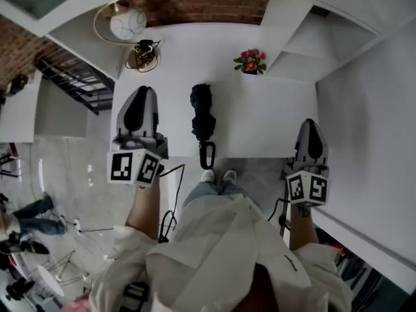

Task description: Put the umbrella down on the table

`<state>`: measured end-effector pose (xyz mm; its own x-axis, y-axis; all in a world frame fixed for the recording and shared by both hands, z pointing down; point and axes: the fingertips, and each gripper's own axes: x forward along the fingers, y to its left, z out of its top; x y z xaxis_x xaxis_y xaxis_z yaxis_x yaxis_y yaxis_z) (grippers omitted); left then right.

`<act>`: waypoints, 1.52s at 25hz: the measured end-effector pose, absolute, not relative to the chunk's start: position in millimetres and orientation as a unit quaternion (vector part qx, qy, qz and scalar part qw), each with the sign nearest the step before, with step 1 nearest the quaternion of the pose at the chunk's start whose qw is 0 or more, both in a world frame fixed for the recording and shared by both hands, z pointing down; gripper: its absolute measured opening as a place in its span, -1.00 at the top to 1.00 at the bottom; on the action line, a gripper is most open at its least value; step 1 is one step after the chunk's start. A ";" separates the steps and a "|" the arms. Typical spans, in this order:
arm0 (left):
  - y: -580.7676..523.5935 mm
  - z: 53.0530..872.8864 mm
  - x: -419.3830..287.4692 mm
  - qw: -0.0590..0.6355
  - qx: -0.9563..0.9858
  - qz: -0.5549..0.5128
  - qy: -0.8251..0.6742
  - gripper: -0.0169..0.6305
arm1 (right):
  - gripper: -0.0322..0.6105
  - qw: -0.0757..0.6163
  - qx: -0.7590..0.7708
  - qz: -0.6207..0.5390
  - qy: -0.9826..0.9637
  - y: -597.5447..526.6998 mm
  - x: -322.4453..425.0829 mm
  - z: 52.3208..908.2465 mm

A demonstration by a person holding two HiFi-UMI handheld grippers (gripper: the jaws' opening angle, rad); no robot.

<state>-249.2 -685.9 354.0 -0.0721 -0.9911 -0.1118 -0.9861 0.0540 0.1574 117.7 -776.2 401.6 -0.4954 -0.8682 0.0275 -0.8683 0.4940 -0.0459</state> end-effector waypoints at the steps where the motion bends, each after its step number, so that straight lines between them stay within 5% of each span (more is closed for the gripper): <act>1: -671.4 331.6 -250.7 -0.011 0.680 -0.112 -0.725 0.75 | 0.84 -0.008 0.508 0.020 -0.861 -772.8 124.8 387.9; 9: -588.0 197.9 -237.8 -0.157 0.699 -0.200 -0.669 0.75 | 0.84 -0.066 0.539 -0.049 -0.839 -747.8 170.9 291.0; 18: -550.8 177.7 -230.1 -0.205 0.673 -0.171 -0.690 0.75 | 0.84 -0.099 0.580 -0.086 -0.804 -722.7 230.5 254.7; 38: -572.9 232.6 -238.0 -0.128 0.672 -0.135 -0.717 0.75 | 0.85 -0.099 0.594 -0.093 -0.793 -709.2 237.5 250.0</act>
<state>-238.0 -572.9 232.6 -0.0637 -0.9285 -0.3659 -0.9980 0.0600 0.0214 237.5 -709.2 250.0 -0.2747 -0.9236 -0.2674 -0.9604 0.2769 0.0300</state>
